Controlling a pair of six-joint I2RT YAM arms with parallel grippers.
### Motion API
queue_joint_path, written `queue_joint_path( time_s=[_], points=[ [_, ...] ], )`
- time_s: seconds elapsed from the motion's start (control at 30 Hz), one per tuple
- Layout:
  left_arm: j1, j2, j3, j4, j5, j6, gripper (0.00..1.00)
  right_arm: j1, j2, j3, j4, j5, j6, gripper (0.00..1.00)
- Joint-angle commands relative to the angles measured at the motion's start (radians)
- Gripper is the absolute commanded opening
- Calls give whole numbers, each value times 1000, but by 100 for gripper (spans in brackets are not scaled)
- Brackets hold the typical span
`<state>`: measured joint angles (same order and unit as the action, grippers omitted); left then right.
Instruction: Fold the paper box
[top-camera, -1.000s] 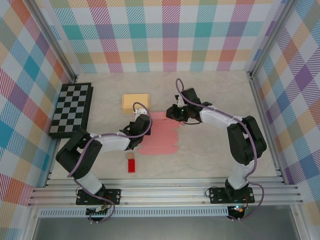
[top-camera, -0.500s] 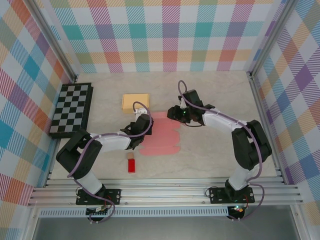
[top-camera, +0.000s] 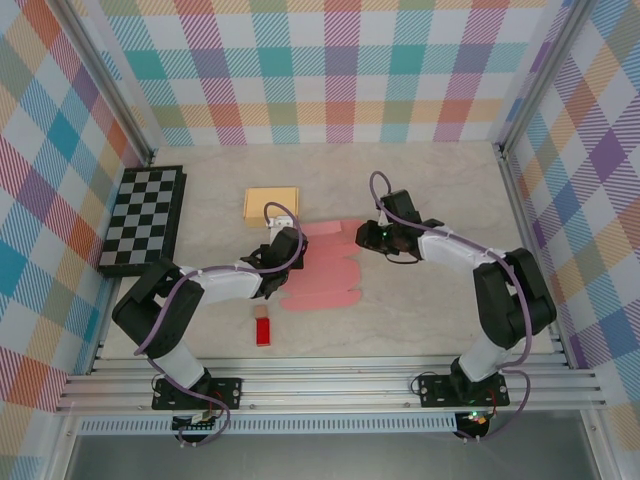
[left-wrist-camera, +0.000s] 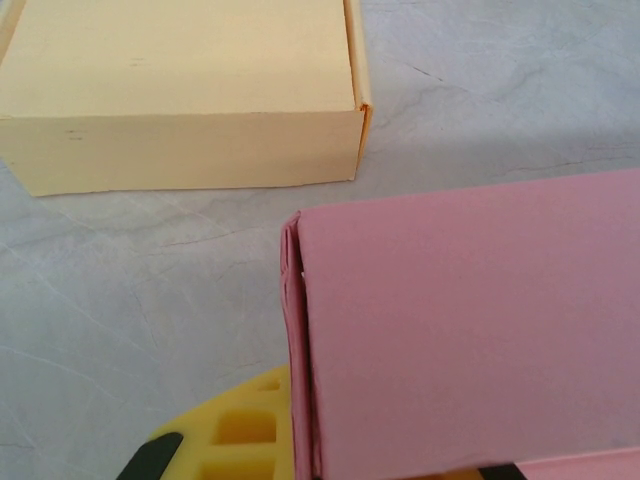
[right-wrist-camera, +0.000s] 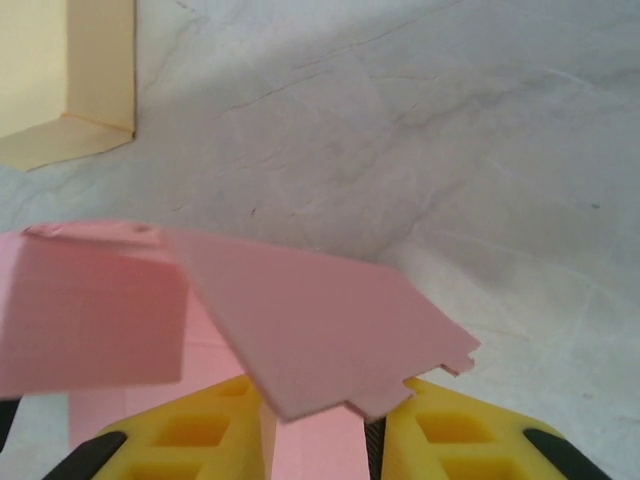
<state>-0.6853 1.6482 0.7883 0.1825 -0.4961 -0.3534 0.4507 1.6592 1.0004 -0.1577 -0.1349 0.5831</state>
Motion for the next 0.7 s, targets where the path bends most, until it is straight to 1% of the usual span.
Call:
queue_joint_path(
  time_s=[0.0,0.17,0.3,0.4,0.53,0.67],
  points=[
    [-11,9,13,-69,9,-27,0,-11,47,-4,61,28,-11,30],
    [-11,7,12,-70,21,-35,0,-24,112,-6,101,34,22,30],
    [-11,12,12,-72,22,-39,0,-31,125,-25,117,75,57,20],
    [-11,16,12,-72,24,-41,0,-45,136,-34,117,85,79,18],
    [-11,16,13,-70,30,-41,0,-51,172,-14,104,58,82,16],
    [-11,18,20,-68,42,-47,0,-50,196,-28,182,-30,117,16]
  ],
)
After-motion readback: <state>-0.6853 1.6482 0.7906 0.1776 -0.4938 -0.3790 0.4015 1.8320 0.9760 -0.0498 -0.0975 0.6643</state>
